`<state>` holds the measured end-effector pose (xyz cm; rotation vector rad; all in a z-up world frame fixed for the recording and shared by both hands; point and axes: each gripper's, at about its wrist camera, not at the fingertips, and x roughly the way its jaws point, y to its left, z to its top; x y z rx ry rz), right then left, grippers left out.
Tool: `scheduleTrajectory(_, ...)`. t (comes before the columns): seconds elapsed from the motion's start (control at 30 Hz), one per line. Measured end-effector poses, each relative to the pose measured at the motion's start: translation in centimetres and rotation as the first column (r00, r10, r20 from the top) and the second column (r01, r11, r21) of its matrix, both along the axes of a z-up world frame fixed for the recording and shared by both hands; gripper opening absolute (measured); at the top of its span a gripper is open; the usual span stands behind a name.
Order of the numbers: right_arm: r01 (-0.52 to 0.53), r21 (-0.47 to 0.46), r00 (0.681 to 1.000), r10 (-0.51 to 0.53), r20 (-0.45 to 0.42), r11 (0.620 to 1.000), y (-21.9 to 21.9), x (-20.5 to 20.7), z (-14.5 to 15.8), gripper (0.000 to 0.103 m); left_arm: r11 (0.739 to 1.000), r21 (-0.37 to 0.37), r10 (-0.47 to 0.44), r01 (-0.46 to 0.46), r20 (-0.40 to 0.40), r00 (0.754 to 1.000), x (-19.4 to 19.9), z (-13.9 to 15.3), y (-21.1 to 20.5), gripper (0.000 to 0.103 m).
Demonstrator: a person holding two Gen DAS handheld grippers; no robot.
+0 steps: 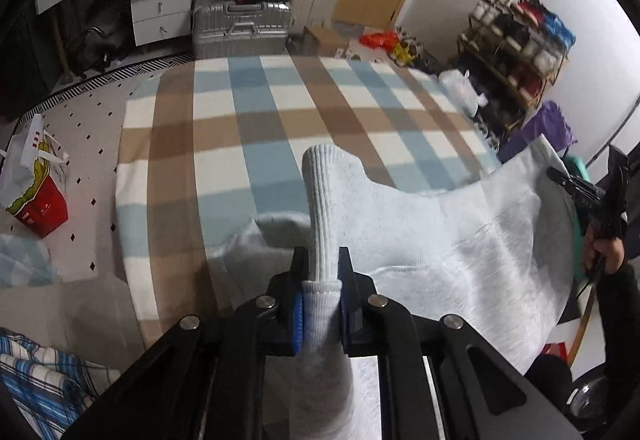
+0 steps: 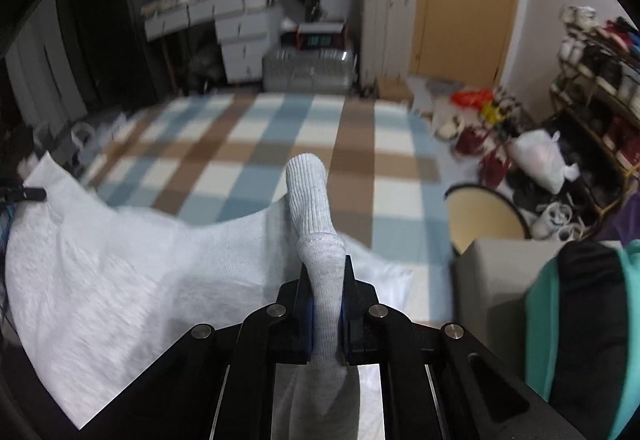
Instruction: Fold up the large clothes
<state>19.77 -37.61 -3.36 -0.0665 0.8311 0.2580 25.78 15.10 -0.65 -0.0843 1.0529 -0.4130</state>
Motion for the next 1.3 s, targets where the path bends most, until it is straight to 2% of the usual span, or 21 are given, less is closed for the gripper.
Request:
scheduleTrajectory(0.1,0.082,0.048,0.995,-0.085,0.053,0.995,-1.4,0.4,1.2,0.009,0.999,-0.011,0.036,-0.036,0.007,0.999,1.0,-0.4,0.4,0.007)
scheduleTrajectory(0.2,0.145,0.075,0.988,-0.148,0.035,0.987,-2.1,2.0,0.3,0.009,0.997,-0.005,0.072,-0.072,-0.036,0.997,2.5,-2.7,0.5,0.007)
scheduleTrajectory(0.33,0.158,-0.039,0.985,-0.161,-0.063,0.987,-0.5,5.0,-4.6,0.009,0.99,0.041,0.14,-0.135,-0.139,0.98,4.2,-8.1,0.6,0.007)
scheduleTrajectory(0.43,0.164,-0.099,0.97,-0.178,-0.165,0.982,0.3,6.7,-9.1,0.01,0.985,0.016,0.169,-0.169,-0.17,0.971,4.3,-9.9,1.0,0.011)
scheduleTrajectory(0.5,0.136,-0.127,0.97,-0.158,-0.187,0.983,0.6,7.0,-10.3,0.011,0.982,-0.003,0.187,-0.191,-0.171,0.967,3.9,-9.3,1.5,0.013)
scheduleTrajectory(0.57,0.132,-0.152,0.972,-0.157,-0.173,0.98,0.5,6.8,-9.4,0.023,0.978,0.01,0.209,-0.21,-0.167,0.964,3.1,-7.5,2.0,0.013)
scheduleTrajectory(0.6,0.132,-0.168,0.971,-0.161,-0.177,0.977,0.3,6.6,-8.8,0.032,0.975,0.026,0.221,-0.219,-0.158,0.962,2.9,-6.8,2.2,0.021)
scheduleTrajectory(0.63,0.148,-0.18,0.969,-0.179,-0.169,0.972,-0.2,6.2,-7.9,0.037,0.966,0.08,0.254,-0.245,-0.124,0.959,2.0,-5.2,2.4,0.025)
scheduleTrajectory(0.7,0.176,-0.136,0.973,-0.193,-0.128,0.975,-1.7,4.6,-5.2,0.037,0.956,0.145,0.261,-0.253,-0.037,0.965,0.4,-2.2,1.9,0.028)
scheduleTrajectory(0.73,0.186,-0.104,0.975,-0.196,-0.101,0.977,-2.1,3.4,-3.4,0.038,0.959,0.144,0.247,-0.245,0.005,0.969,-0.4,-0.8,1.4,0.028)
scheduleTrajectory(0.77,0.183,-0.083,0.978,-0.19,-0.086,0.98,-2.0,2.6,-2.4,0.041,0.966,0.096,0.236,-0.241,0.061,0.97,-1.7,1.2,0.4,0.029)
scheduleTrajectory(0.83,0.157,-0.07,0.986,-0.16,-0.046,0.985,-0.4,1.0,0.1,0.07,0.98,0.0,0.196,-0.197,0.114,0.974,-3.4,3.4,-2.3,0.056)
scheduleTrajectory(0.87,0.12,-0.061,0.992,-0.123,-0.038,0.991,1.3,0.1,1.2,0.073,0.986,-0.009,0.169,-0.169,0.117,0.979,-3.9,3.6,-4.3,0.079)
scheduleTrajectory(0.9,0.079,-0.04,0.996,-0.081,-0.041,0.996,2.6,-0.4,1.7,0.073,0.99,-0.007,0.141,-0.141,0.112,0.984,-4.1,3.5,-5.8,0.081)
scheduleTrajectory(0.97,-0.009,-0.01,0.998,0.008,-0.069,1.0,5.9,-1.1,2.2,0.072,0.999,0.014,0.051,-0.052,0.067,0.996,-4.2,1.7,-9.7,0.081)
scheduleTrajectory(1.03,-0.07,0.021,0.993,0.072,-0.092,0.997,9.2,-1.4,2.0,0.072,0.993,0.116,0.027,-0.025,-0.008,1.0,-3.6,-1.6,-12.5,0.081)
scheduleTrajectory(1.07,-0.087,0.023,0.991,0.088,-0.097,0.996,10.6,-1.4,1.6,0.072,0.99,0.137,0.031,-0.028,-0.019,0.999,-3.3,-2.9,-12.7,0.081)
scheduleTrajectory(1.13,-0.081,-0.017,0.991,0.079,-0.105,0.997,13.0,-0.7,-0.1,0.072,0.986,0.138,0.104,-0.096,-0.046,0.994,-2.8,-5.9,-11.9,0.081)
scheduleTrajectory(1.2,-0.071,-0.04,0.989,0.065,-0.134,0.997,14.5,0.5,-2.5,0.072,0.986,0.112,0.138,-0.123,-0.137,0.981,-2.0,-9.1,-10.7,0.081)
scheduleTrajectory(1.27,-0.076,-0.099,0.98,0.056,-0.192,0.992,15.6,1.9,-5.3,0.071,0.983,0.148,0.124,-0.107,-0.11,0.986,-1.7,-9.8,-10.4,0.083)
scheduleTrajectory(1.3,-0.065,-0.187,0.977,0.024,-0.214,0.98,16.1,2.7,-7.1,0.07,0.981,0.168,0.112,-0.094,-0.103,0.988,-1.7,-9.6,-10.5,0.083)
